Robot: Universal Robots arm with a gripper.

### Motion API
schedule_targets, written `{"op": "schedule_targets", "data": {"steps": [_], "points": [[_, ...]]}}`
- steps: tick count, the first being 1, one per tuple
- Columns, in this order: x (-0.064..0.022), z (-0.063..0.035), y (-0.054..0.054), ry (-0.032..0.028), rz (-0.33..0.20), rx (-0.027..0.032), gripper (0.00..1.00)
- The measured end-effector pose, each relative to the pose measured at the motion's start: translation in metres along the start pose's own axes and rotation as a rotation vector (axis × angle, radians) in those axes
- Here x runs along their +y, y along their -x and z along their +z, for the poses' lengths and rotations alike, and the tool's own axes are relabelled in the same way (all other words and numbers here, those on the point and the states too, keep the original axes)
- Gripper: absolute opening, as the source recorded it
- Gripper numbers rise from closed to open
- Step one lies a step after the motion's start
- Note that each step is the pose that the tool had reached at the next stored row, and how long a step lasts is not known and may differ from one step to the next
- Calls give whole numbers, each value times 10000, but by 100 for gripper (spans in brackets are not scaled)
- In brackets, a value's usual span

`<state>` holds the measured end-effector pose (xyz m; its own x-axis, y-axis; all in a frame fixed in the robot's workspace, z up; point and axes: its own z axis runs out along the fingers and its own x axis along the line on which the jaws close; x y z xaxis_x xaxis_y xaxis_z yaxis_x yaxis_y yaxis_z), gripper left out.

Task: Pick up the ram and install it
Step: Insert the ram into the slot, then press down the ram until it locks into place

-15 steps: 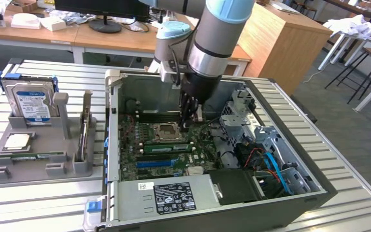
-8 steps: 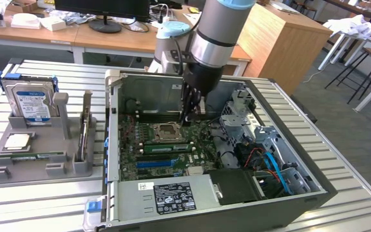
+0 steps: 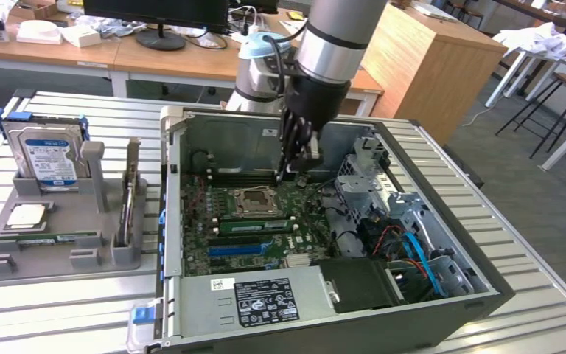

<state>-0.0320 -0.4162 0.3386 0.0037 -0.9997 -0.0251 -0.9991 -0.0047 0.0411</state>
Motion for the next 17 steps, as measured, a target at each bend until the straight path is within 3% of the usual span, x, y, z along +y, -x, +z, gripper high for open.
{"op": "schedule_targets", "data": {"steps": [10,17], "points": [[10,-239,6,0,0,0,25],[10,-252,6,0,0,0,25]]}}
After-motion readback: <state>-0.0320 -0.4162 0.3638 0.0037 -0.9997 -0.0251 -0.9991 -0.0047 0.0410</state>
